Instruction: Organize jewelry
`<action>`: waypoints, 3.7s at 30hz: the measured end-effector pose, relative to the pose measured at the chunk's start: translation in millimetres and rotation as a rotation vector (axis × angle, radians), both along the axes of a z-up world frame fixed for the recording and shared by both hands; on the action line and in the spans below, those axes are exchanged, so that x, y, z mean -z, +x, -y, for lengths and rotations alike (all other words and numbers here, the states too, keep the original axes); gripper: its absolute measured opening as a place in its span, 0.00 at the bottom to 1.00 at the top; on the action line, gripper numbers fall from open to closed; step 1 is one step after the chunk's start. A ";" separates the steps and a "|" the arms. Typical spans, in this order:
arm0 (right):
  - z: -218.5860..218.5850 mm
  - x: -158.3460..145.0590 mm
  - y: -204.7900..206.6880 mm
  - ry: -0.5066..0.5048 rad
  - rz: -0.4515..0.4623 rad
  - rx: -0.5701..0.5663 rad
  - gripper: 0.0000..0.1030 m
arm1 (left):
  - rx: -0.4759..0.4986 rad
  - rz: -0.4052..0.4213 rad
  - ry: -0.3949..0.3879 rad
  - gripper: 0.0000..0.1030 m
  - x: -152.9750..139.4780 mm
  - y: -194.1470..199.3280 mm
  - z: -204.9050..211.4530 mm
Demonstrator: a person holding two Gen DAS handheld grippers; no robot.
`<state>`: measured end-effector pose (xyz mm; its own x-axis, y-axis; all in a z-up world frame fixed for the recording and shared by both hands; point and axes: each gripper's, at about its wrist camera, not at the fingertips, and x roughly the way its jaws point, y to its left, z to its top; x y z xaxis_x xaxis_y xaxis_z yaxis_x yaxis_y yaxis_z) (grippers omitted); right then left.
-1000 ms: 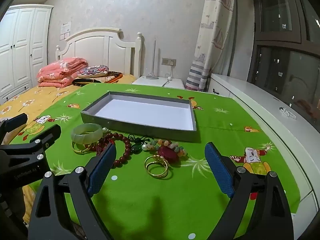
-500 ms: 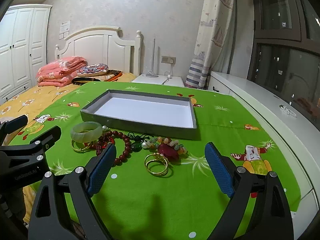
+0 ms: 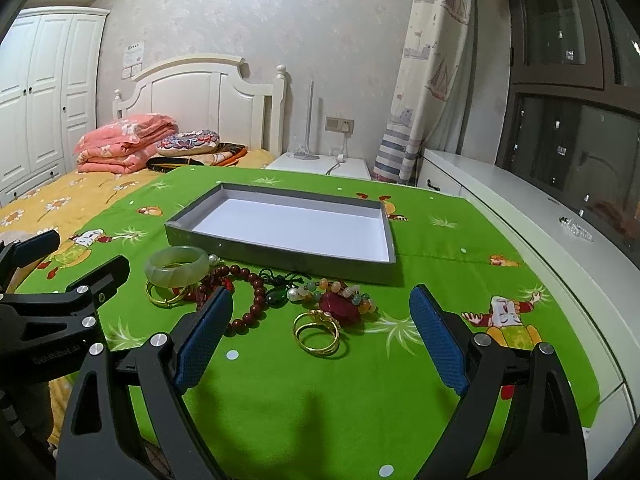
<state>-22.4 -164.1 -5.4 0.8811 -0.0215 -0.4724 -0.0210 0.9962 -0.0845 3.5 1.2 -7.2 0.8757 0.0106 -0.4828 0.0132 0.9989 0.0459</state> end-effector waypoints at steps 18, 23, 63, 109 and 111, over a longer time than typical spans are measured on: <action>6.9 3.3 -2.3 0.020 -0.008 0.004 0.82 | 0.015 -0.021 0.008 0.96 2.9 -1.6 5.3; 6.9 3.6 -2.5 0.023 -0.008 0.006 0.82 | 0.013 -0.021 0.008 0.96 3.4 -2.1 5.9; 31.0 19.9 6.8 0.094 -0.076 0.038 0.82 | -0.001 0.027 -0.002 0.96 1.9 -19.7 2.8; 33.3 41.6 42.3 0.097 -0.145 0.002 0.08 | 0.107 -0.092 -0.006 0.91 40.9 39.0 -14.6; 32.7 39.6 40.6 0.099 -0.138 -0.003 0.08 | 0.099 -0.101 -0.025 0.91 38.2 46.8 -18.8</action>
<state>18.3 -196.9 -45.0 0.8078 0.0337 -0.5885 -0.0290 0.9994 0.0175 50.2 19.9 -45.4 0.8187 -0.0868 -0.5676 0.1154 0.9932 0.0146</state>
